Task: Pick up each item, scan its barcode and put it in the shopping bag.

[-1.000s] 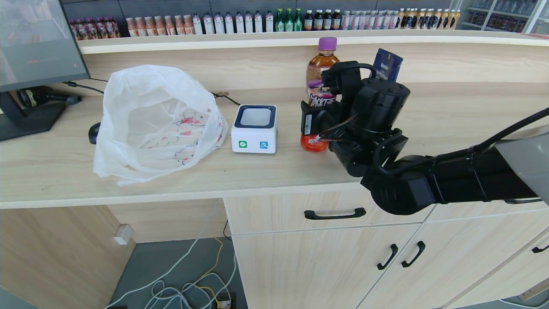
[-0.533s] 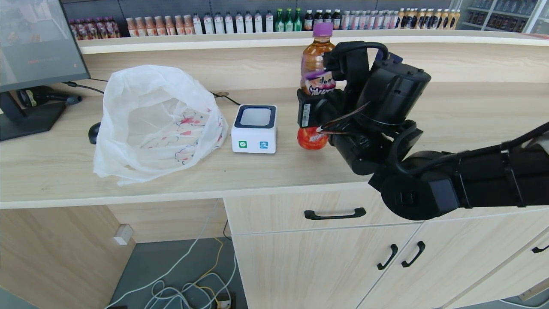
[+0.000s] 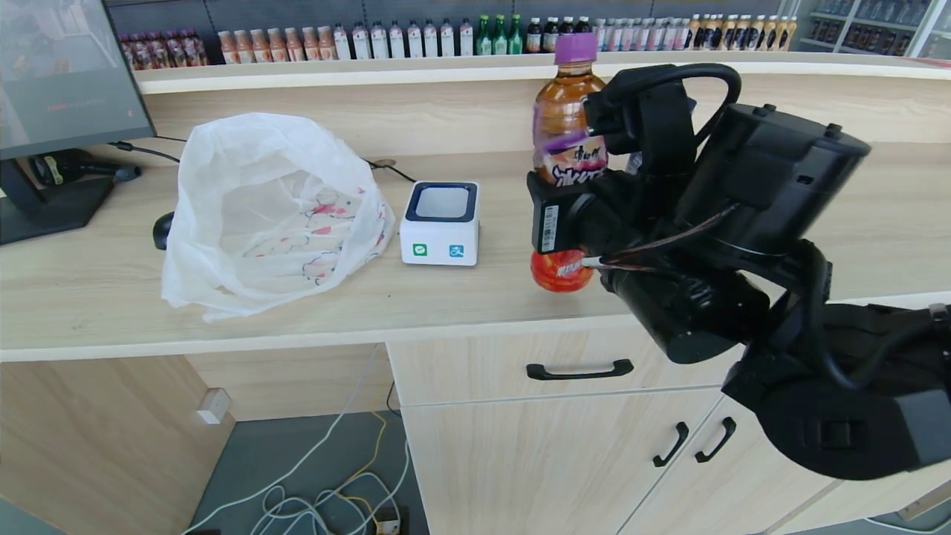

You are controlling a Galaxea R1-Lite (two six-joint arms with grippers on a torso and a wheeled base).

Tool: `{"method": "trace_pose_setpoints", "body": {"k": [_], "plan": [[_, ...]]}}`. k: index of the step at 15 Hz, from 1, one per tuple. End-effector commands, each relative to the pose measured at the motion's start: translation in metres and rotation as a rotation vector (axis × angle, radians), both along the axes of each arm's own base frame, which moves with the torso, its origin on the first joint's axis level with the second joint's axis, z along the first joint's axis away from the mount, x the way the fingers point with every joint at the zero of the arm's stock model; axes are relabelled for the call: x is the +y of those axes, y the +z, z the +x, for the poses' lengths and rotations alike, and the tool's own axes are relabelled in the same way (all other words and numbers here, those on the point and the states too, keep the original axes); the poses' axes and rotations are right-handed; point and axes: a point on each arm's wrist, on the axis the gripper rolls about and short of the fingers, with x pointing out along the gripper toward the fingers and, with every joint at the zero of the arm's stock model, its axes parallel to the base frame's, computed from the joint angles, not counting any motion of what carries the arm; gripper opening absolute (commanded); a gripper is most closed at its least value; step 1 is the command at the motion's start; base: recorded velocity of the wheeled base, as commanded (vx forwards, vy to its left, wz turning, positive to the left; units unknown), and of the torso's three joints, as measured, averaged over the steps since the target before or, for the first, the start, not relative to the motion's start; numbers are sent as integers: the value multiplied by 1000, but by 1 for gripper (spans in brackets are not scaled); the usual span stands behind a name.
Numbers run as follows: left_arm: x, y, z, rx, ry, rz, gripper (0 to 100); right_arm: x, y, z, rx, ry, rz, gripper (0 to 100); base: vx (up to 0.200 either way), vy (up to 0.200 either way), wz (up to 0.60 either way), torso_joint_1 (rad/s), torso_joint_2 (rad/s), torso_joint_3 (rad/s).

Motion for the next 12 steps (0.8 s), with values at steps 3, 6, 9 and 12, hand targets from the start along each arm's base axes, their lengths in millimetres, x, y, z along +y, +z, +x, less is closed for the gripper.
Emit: {"method": "trace_pose_setpoints", "body": {"k": [3,6,9,12], "plan": [[0,0,0,0,1,0,100,-3,-12,-51,-8,11,15,0,0,0,0,0,0,0],[0,0,0,0,1,0,100,-4,-24,-66,-18,-7,17,0,0,0,0,0,0,0],[0,0,0,0,1,0,100,-5,-36,-81,-31,-1,5,0,0,0,0,0,0,0],[0,0,0,0,1,0,100,-2,-44,-92,-27,20,10,0,0,0,0,0,0,0]]}}
